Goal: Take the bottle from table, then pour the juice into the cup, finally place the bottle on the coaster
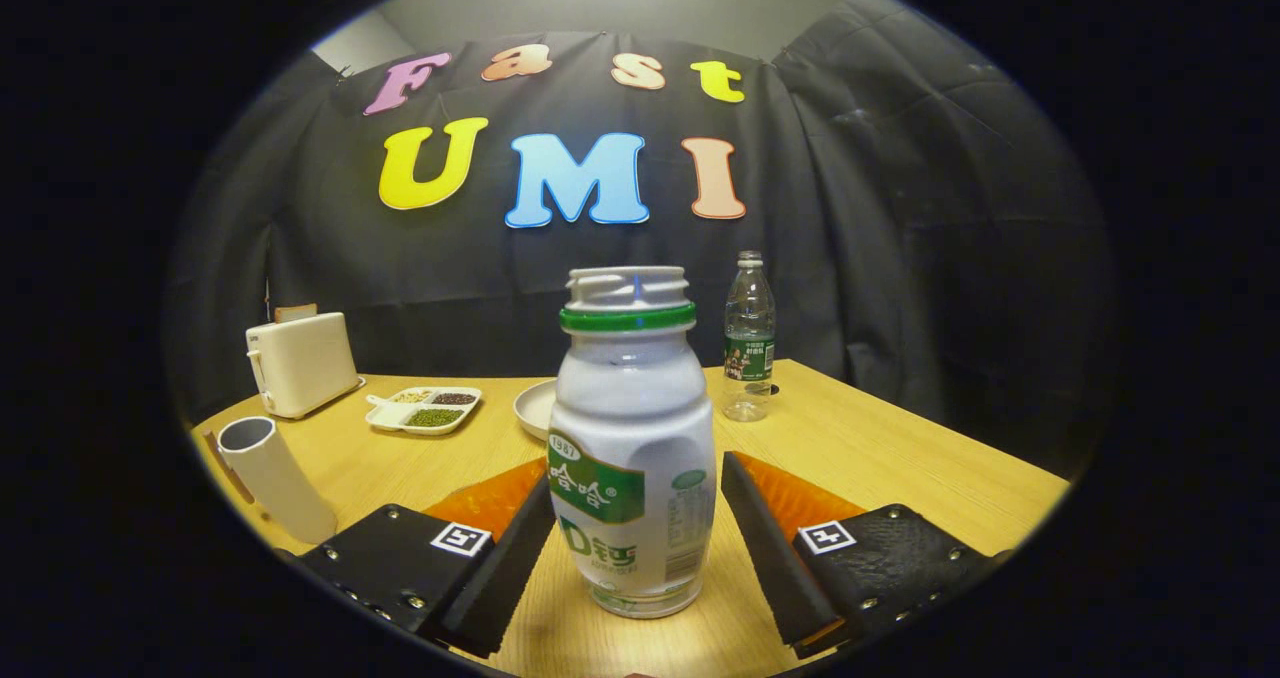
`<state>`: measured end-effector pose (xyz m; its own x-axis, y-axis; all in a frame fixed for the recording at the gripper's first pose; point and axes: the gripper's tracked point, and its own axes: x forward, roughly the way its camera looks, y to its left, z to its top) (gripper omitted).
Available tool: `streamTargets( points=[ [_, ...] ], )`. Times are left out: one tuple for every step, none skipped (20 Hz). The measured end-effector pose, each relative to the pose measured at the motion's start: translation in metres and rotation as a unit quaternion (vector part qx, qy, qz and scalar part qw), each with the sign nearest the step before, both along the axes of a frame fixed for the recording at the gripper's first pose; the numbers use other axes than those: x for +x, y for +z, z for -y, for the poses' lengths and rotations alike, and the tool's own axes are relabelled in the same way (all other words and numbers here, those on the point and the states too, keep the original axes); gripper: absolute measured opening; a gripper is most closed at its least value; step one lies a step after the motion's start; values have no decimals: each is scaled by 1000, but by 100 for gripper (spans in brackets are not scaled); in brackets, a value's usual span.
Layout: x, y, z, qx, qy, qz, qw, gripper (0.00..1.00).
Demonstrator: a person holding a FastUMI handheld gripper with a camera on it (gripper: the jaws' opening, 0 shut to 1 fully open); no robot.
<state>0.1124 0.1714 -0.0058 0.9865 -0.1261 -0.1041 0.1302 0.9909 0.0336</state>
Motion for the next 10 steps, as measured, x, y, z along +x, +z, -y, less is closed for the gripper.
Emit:
streamTargets(
  points=[
    [2,-1,-2,0,4,1,1000,96],
    [3,0,-3,-1,5,1,1000,85],
    [3,-1,-2,-6,6,0,1000,79],
    [3,-1,-3,-9,9,-1,1000,77],
    [2,1,-4,-8,10,-3,1000,77],
    [1,2,-5,-9,16,-4,1000,73],
    [1,5,-8,-12,21,-4,1000,73],
    [-1,9,-11,-20,27,-5,999,73],
    [-2,12,-14,-33,33,-8,999,73],
    [-4,17,-18,-48,40,-7,998,73]
  ],
)
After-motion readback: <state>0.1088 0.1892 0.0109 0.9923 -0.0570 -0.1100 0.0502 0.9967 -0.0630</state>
